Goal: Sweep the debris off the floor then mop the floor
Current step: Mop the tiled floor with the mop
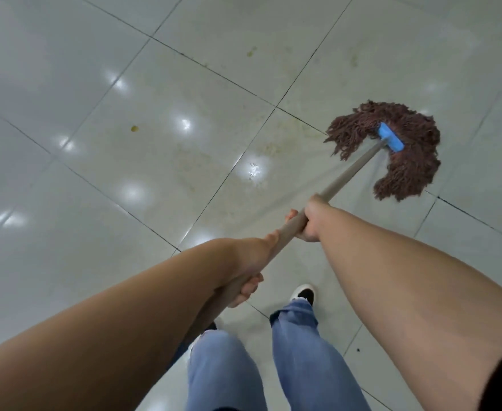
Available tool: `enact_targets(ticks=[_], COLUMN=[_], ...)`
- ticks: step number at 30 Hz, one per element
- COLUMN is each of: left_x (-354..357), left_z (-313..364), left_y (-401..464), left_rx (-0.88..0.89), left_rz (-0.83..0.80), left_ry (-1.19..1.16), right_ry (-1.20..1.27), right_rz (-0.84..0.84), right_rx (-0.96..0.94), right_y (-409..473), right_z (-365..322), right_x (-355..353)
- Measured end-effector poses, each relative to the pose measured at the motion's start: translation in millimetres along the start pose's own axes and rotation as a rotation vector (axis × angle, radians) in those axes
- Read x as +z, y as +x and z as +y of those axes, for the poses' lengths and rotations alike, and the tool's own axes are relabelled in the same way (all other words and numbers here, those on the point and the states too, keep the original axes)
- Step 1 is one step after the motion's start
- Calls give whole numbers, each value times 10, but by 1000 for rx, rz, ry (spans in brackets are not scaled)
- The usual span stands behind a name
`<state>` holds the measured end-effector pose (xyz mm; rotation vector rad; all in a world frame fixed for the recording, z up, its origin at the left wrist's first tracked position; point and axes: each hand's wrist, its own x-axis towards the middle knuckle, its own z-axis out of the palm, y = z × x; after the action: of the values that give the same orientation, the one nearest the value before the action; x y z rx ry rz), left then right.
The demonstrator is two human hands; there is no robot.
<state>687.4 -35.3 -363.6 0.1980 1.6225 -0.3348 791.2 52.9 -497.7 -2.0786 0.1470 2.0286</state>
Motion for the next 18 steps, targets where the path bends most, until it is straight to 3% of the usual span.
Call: enact_targets(ticks=[9, 18], left_x=[486, 431], left_z=[1542, 3211], left_y=[-90, -105], left_rx=[0, -36], left_rz=[-55, -61], left_ry=[-25, -25], right_ry=[-38, -7], right_rz=[15, 28], right_rx=[-37, -34], right_y=[179, 356], right_z=[-1468, -3108], right_x=[-634, -800])
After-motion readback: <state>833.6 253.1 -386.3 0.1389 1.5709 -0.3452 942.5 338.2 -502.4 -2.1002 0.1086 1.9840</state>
